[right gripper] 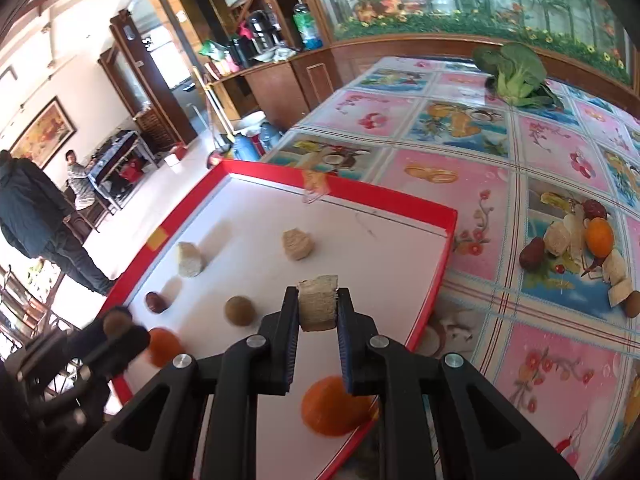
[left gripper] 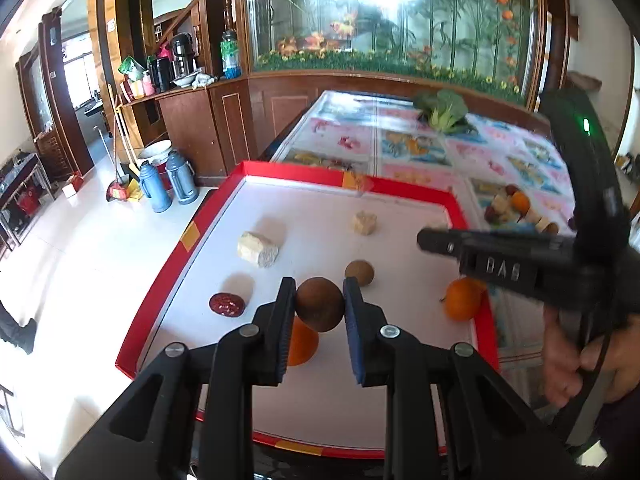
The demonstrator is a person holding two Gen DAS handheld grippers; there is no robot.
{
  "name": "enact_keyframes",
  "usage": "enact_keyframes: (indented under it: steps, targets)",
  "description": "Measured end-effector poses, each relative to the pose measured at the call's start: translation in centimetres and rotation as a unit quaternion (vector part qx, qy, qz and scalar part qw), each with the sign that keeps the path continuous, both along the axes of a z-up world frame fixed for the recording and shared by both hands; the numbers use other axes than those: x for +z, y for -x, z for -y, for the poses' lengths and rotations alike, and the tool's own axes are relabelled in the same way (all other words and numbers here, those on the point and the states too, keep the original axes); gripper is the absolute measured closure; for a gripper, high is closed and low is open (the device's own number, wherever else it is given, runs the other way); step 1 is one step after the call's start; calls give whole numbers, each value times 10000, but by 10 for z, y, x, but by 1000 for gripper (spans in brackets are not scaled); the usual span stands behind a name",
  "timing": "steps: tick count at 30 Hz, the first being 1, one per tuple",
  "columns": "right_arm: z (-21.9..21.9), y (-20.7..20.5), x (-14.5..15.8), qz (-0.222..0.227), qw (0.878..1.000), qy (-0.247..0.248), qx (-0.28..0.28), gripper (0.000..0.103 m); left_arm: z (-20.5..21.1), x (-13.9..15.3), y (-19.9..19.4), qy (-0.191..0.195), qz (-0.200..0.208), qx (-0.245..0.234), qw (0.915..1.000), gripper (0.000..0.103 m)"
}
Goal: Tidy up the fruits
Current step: 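Carry the walnut and beige cube into the white tray and release both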
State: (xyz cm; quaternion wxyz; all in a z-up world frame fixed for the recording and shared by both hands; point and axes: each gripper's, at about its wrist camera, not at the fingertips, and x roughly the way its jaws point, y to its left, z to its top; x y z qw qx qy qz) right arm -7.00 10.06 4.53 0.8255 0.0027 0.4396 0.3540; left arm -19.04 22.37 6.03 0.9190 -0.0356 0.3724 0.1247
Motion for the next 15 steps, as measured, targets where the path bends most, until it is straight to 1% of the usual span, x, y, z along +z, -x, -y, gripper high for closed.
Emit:
enact_keyframes:
  steps: [3,6,10,15]
  targets:
    - [-6,-5,-3,-17,9999,146,-25,87,1,-6,-2,-5,-92,-38,10000,77]
    - [-10,-7,-6,-40,9997,224,-37,87,5,-12,-5,-213,-179,-48,9996,77]
    - [-13,-7,-14,-134,9994,329,-33,87,6,-17,-9,-248,-286,-49,9993,77]
    - [-14,-8,-18,-118,9991,413,-7,87,9,-19,-11,-468,-312,9,9984,77]
